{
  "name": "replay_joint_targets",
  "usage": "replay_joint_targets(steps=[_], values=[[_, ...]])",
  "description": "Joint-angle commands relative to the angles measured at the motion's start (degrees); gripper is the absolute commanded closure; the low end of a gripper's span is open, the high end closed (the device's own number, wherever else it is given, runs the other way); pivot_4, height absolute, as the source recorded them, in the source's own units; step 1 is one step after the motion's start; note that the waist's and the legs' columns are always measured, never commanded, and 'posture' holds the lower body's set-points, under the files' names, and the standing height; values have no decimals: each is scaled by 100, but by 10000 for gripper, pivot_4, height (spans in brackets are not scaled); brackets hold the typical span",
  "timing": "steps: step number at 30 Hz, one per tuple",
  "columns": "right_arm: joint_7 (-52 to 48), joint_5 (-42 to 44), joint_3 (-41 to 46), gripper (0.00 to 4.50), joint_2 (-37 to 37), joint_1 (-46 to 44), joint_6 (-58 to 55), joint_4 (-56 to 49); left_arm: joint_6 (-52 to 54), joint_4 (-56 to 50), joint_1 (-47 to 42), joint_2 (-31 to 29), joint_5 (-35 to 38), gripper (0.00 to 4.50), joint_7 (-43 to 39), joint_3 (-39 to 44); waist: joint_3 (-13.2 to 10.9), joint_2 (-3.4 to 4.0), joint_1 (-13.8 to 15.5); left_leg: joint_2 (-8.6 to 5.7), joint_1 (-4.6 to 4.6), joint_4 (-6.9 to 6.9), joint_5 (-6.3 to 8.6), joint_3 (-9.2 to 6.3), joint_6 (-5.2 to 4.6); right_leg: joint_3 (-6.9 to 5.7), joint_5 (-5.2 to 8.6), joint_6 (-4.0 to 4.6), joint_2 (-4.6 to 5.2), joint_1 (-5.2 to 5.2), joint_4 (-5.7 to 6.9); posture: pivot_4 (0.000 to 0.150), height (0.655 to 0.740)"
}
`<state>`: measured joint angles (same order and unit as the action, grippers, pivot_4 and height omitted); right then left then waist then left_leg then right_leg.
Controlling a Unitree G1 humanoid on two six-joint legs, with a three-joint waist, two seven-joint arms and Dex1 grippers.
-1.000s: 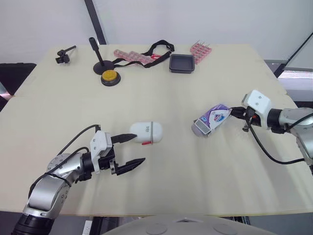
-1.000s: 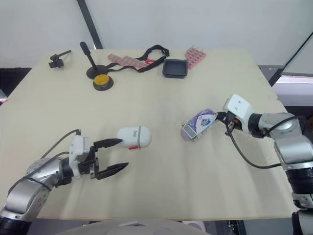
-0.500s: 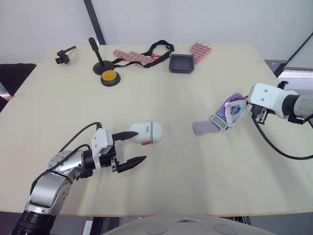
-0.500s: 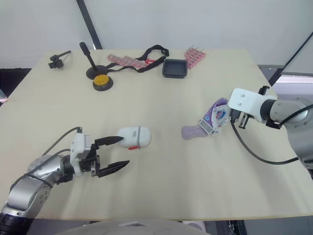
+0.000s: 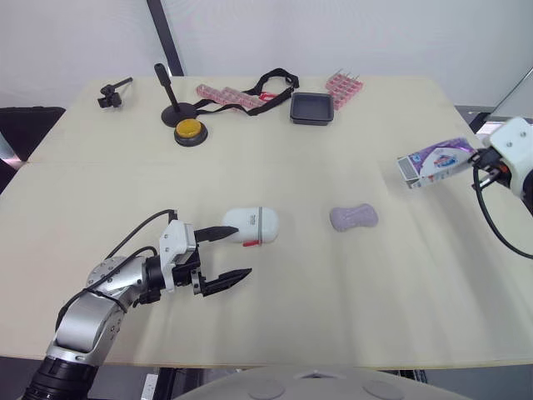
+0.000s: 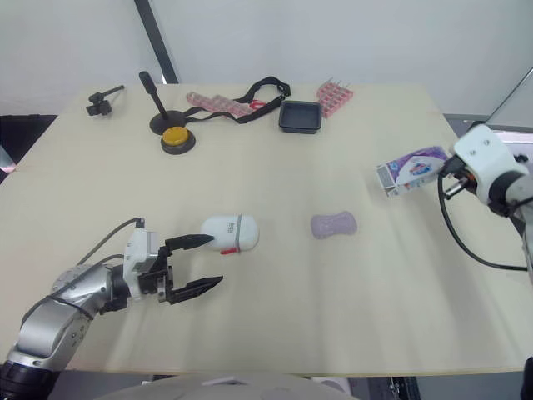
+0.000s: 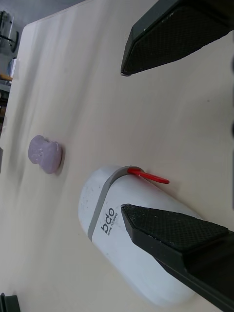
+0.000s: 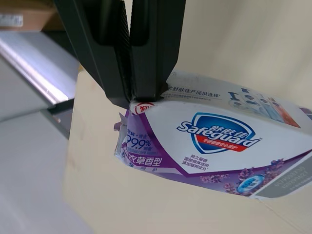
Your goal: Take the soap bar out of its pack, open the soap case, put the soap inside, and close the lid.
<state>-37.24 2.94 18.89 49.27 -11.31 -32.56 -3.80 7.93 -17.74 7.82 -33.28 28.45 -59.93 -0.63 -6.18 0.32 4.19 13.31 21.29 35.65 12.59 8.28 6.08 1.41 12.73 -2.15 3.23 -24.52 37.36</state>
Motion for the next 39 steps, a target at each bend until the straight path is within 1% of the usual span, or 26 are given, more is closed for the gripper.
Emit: replay_joint_targets(steps=[1,6,10,16,19,22,23,25,26,33,34,35,36,39], values=[[850,123,587,44335,-532,-27,-325,-123,-79,-35,-59,24,9,0,12,44,2,4,-29,1,-3,0,0,1,0,1,0,0,0,0,3,1500,7291],[1873,130,826,44335,-1453,17,-580,-97,-27,-84,-96,68,20,0,63,24,6,8,-43,1,-10,0,-1,5,2,2,0,0,-9,1,7,1500,7291],[2107,201,752,44335,-1801,44,-596,-185,-2,-141,-72,65,46,0,85,36,5,16,-40,-1,-11,-2,-2,7,7,1,0,-1,-11,1,6,1500,7291],[2126,283,684,44335,-1867,97,-486,-21,19,-205,-27,37,59,0,95,58,5,16,-39,-1,-12,-3,-8,7,24,2,-2,-4,-11,1,6,1500,7291],[2047,271,625,44335,-1778,129,-389,18,23,-221,4,20,64,0,96,86,6,16,-40,-1,-13,-3,-8,7,25,3,-13,-23,-11,2,6,1500,7291],[2009,286,606,44335,-1731,153,-324,62,27,-226,6,22,57,0,108,84,6,16,-41,-1,-12,-4,-7,7,26,3,-13,-24,-11,2,5,1500,7291],[1992,297,601,41641,-1719,157,-301,74,27,-226,3,27,55,0,113,78,6,16,-43,-1,-13,-4,-7,7,26,3,-13,-24,-11,2,5,1500,7291],[1971,303,573,34775,-1683,167,-253,93,25,-222,-6,39,48,0,126,63,6,16,-44,-1,-13,-4,-7,7,26,4,-13,-25,-12,2,5,1500,7291],[1970,319,567,32478,-1674,172,-248,97,23,-219,-11,45,44,0,131,53,6,16,-43,-1,-13,-4,-7,7,26,4,-13,-25,-11,2,5,1500,7291],[1826,323,484,8566,-1498,357,-251,9,8,-215,-3,60,36,0,140,25,6,16,-39,-1,-13,-5,-7,7,27,7,-14,-26,-12,2,3,1500,7291],[1768,305,451,5888,-1432,407,-251,-15,13,-217,-3,59,38,0,139,23,6,16,-35,-1,-13,-5,-7,7,26,7,-14,-26,-12,2,3,1500,7291],[1728,297,428,1191,-1384,447,-249,-33,13,-219,2,58,38,0,138,20,5,16,-32,-1,-12,-6,-6,6,26,8,-14,-26,-12,2,3,1500,7291],[1606,300,364,257,-1293,520,-253,-74,18,-220,3,59,40,0,139,18,5,16,-32,-1,-12,-6,-6,6,26,8,-14,-26,-12,2,2,1500,7291],[1386,368,297,257,-1144,677,-294,-215,29,-223,9,56,43,0,138,12,6,16,-38,-1,-13,-7,-5,6,26,9,-14,-26,-12,3,1,1500,7291]])
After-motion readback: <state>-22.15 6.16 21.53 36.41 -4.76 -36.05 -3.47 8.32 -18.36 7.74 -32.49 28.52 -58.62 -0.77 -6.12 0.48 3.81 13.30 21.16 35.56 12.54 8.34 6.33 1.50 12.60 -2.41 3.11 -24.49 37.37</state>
